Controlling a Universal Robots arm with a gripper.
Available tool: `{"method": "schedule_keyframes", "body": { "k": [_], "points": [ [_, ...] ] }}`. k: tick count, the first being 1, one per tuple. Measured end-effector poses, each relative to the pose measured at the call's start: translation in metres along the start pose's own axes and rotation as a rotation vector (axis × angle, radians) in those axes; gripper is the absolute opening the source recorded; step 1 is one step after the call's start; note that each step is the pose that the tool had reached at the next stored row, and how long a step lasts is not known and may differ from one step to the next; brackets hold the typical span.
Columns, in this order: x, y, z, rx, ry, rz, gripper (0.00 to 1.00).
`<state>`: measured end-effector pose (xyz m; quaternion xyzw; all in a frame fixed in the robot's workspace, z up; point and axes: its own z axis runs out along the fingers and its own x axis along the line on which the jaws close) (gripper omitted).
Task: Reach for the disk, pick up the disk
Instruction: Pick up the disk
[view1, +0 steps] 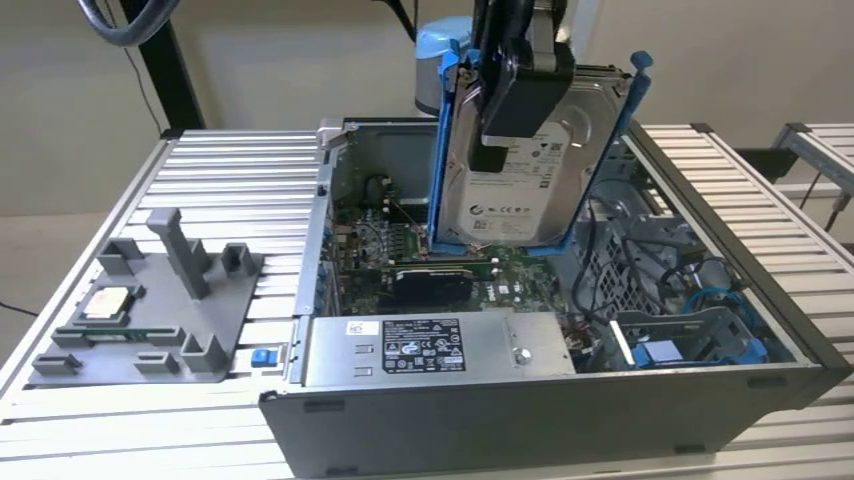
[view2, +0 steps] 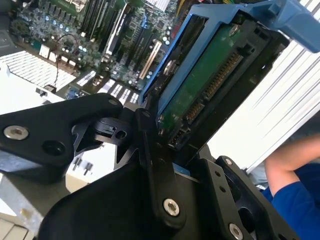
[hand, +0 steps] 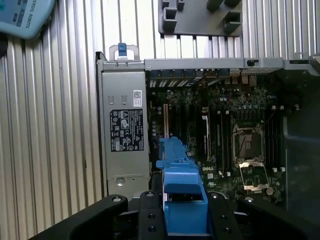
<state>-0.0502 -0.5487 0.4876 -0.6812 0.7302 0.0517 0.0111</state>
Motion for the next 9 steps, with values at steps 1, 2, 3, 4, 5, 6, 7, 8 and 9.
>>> {"method": "schedule_keyframes", "body": {
  "k": [1,2,3,4,5,6,7,8,9],
  "points": [
    [0.0018,-0.0003,-0.0001,0.0000,0.0001,0.000,0.00],
    [0.0035,-0.0008,-0.0001,0.0000,0.0000,0.000,0.00],
    [0.0047,-0.0018,-0.0002,0.0000,0.0000,0.000,0.00],
    [0.0055,-0.0030,-0.0004,-0.0001,0.0001,0.000,0.00],
    [0.0065,-0.0041,-0.0004,-0.0001,0.0000,0.000,0.00],
    [0.0077,-0.0054,-0.0005,-0.0001,0.0000,0.000,0.00],
    [0.0089,-0.0067,-0.0005,-0.0001,-0.0001,0.000,0.00],
    [0.0102,-0.0082,-0.0007,-0.0003,0.0000,0.000,0.00],
    [0.0117,-0.0098,-0.0008,-0.0004,0.0001,0.000,0.00]
  ]
}}
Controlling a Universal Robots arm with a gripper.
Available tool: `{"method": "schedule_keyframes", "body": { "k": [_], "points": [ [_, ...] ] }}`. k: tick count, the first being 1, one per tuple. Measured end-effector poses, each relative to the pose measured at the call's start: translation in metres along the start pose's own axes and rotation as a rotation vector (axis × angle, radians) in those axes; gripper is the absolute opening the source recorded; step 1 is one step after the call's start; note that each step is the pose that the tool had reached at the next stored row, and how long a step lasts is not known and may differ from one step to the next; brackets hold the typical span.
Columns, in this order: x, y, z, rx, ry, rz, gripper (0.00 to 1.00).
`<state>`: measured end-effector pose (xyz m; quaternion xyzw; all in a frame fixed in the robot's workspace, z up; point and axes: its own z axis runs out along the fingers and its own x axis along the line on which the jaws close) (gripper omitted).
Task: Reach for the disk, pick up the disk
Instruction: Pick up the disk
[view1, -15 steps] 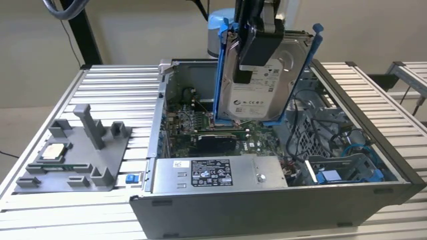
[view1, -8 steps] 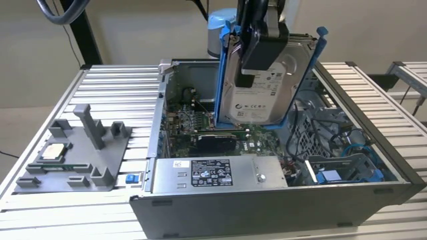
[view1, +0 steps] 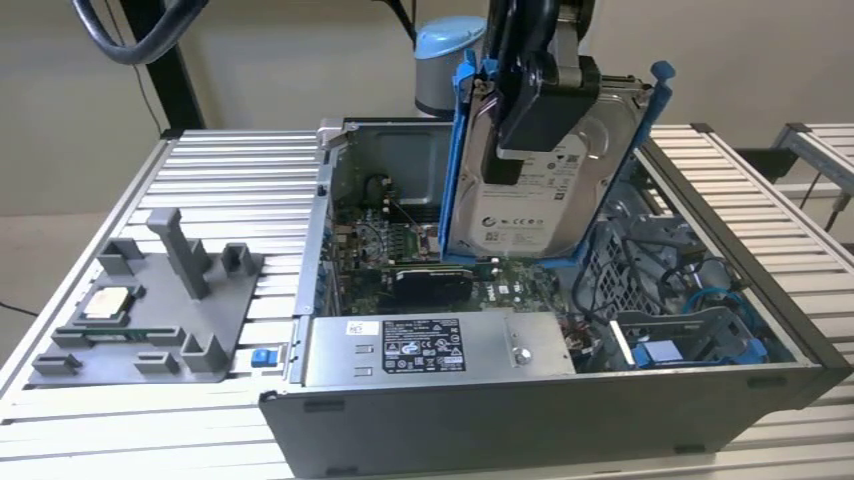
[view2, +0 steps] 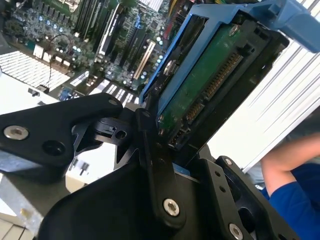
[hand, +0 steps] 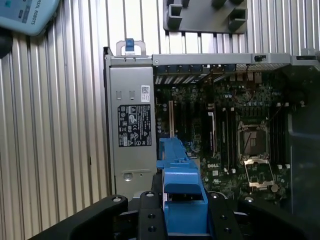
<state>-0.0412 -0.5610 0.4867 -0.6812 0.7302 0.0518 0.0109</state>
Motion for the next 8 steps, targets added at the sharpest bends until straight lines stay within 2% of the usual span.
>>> {"method": "schedule_keyframes", "body": {
  "k": [8],
  "points": [
    [0.0114,-0.0134,-0.0009,-0.0014,0.0000,0.000,0.00]
  ]
}}
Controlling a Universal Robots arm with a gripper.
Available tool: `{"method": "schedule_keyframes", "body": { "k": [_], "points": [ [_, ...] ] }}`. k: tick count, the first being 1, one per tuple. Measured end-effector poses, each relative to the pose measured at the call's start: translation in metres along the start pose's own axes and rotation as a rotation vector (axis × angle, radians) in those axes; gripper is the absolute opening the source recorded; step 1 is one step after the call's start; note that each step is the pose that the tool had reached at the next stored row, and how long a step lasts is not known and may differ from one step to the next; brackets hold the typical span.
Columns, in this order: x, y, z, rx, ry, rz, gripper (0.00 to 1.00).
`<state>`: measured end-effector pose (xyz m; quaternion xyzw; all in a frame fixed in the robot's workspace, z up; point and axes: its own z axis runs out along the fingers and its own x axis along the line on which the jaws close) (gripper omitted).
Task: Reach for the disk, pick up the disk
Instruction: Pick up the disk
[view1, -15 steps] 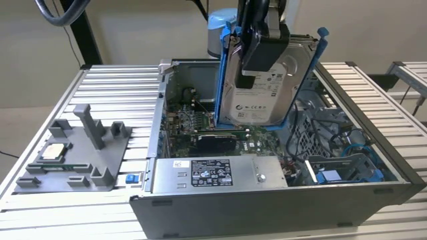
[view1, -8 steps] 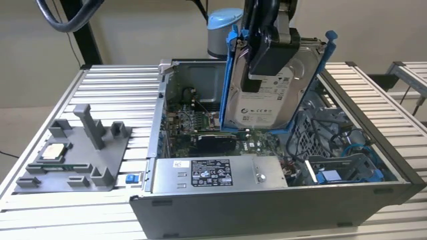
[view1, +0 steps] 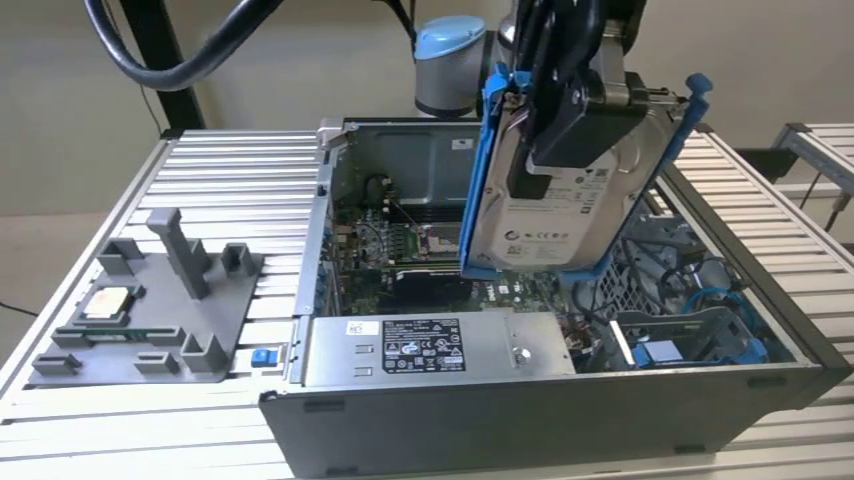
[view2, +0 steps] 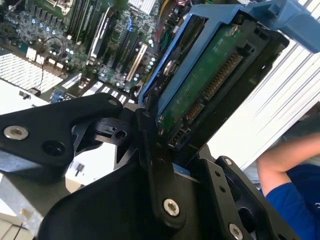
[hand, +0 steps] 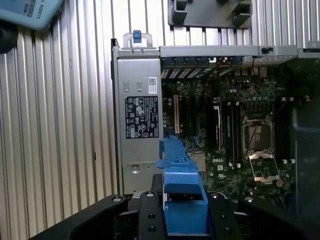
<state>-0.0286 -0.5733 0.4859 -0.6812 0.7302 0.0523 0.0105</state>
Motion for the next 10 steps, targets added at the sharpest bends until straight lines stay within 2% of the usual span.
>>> {"method": "schedule_keyframes", "body": {
  "k": [10],
  "points": [
    [0.0133,-0.0152,-0.0011,-0.0012,0.0001,0.000,0.00]
  ]
}}
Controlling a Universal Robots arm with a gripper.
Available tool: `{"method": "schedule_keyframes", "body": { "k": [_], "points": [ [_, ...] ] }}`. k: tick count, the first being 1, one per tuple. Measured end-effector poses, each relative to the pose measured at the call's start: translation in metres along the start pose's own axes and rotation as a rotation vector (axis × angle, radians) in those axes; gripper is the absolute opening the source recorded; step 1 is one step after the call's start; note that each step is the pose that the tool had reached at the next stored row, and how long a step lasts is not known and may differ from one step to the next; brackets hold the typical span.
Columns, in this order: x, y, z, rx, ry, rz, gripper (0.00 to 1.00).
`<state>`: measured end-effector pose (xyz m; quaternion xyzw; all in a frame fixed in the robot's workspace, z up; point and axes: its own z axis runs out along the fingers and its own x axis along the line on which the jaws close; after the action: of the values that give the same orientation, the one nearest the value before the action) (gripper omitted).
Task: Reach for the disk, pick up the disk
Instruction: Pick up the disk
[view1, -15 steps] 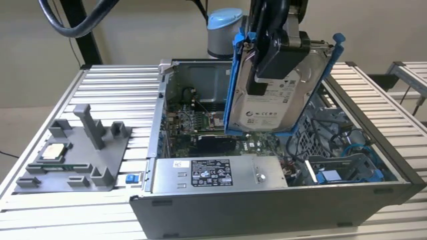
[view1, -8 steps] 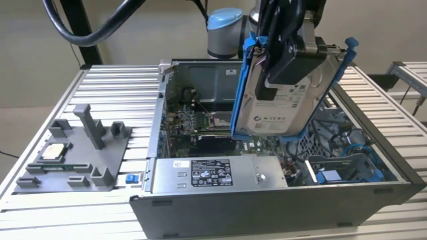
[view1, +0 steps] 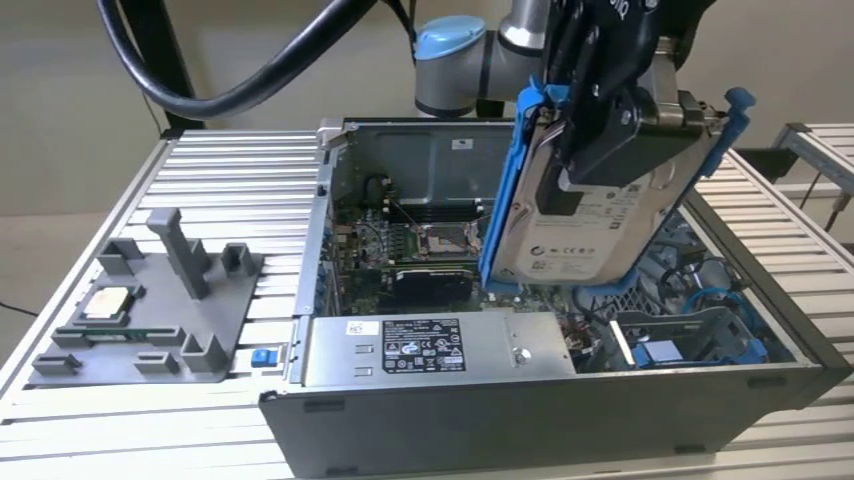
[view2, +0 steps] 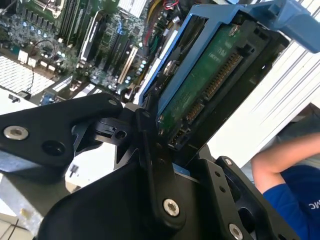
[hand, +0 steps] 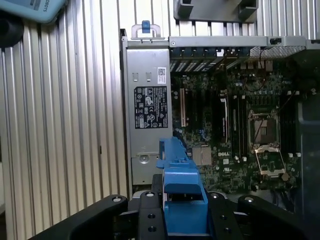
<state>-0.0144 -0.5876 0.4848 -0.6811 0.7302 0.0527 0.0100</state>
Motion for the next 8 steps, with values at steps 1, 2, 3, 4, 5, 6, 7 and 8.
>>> {"method": "schedule_keyframes", "body": {
  "k": [1,2,3,4,5,6,7,8],
  "points": [
    [0.0013,-0.0015,-0.0001,-0.0001,0.0000,0.000,0.00],
    [0.0025,-0.0030,-0.0002,-0.0002,0.0000,0.000,0.00],
    [0.0036,-0.0043,-0.0003,-0.0002,0.0000,0.000,0.00],
    [0.0045,-0.0055,-0.0003,-0.0003,0.0000,0.000,0.00],
    [0.0055,-0.0069,-0.0004,-0.0003,0.0000,0.000,0.00],
    [0.0065,-0.0083,-0.0005,-0.0004,0.0000,0.000,0.00],
    [0.0075,-0.0098,-0.0006,-0.0005,0.0000,0.000,0.00],
    [0.0081,-0.0112,-0.0006,-0.0005,0.0001,0.000,0.00]
  ]
}}
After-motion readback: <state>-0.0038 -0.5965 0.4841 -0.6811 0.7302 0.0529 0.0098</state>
